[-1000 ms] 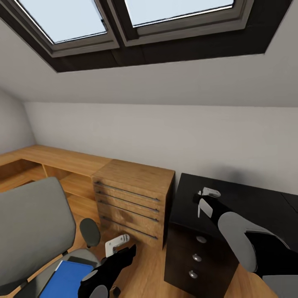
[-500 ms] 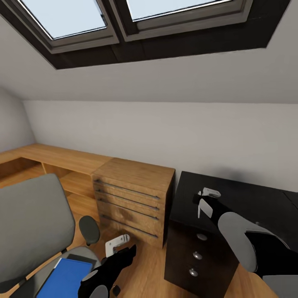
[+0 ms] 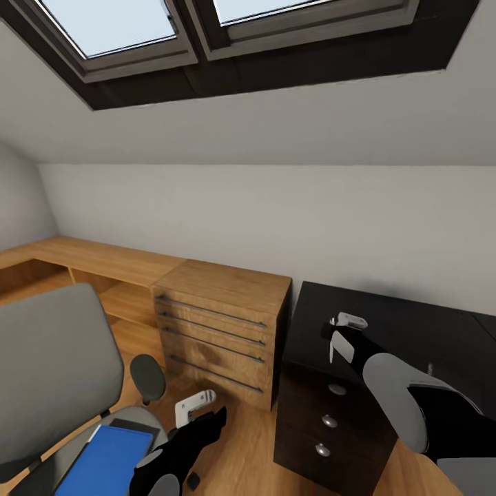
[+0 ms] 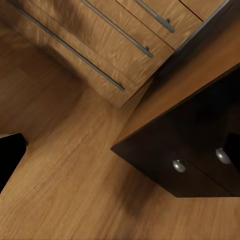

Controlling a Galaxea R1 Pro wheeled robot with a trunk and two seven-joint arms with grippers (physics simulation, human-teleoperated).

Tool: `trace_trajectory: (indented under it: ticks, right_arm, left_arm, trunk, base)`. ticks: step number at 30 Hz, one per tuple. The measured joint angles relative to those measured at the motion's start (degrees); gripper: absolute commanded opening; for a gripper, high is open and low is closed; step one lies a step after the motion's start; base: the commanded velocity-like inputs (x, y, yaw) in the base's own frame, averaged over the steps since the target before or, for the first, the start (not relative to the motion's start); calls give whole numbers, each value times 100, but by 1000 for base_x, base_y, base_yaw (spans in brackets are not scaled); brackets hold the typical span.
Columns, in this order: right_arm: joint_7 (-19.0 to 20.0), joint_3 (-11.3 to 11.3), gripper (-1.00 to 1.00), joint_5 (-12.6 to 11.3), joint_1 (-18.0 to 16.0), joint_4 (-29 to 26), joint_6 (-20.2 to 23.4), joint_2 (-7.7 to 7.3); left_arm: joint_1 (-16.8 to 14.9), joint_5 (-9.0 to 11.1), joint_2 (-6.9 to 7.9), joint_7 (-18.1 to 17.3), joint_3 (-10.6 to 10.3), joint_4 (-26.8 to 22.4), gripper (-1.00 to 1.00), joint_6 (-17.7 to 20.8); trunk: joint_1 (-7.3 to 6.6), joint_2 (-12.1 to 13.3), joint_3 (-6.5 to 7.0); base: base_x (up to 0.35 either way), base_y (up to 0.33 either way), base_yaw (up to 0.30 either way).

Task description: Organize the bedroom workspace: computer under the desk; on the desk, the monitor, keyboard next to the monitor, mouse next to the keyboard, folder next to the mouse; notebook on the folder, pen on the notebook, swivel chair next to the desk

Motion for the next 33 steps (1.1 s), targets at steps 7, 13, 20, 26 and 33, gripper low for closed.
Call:
trace_trajectory:
  ticks: [7,13,20,26,33]
  right_arm:
    - [-4,0,-100,1,2,1,0,0]
    - [-3,1,-100,1,1,1,0,-2]
    - [-4,-1,100,-4,3,0,7,-4]
    - [-4,-1,100,-8,2,0,5,-6]
    - [2,0,100,-13,2,-2,3,-6]
  left_arm:
    - [0,0,0,0,3,0,100,0]
    - [0,0,0,-6,-3,1,100,2]
    - [0,0,5,-8,-109,0,100,4]
    - [0,0,8,-9,-115,1,100,8]
    - [0,0,13,-9,-119,7,100,9]
  trunk:
    - [89,-162,-72]
    - [89,-162,-72]
    - [89,-162,-72]
    - [89,-162,-72]
    - [89,-162,-72]
  base:
    - [0,0,0]
    - [0,0,0]
    - [0,0,0]
    - [0,0,0]
    - [0,0,0]
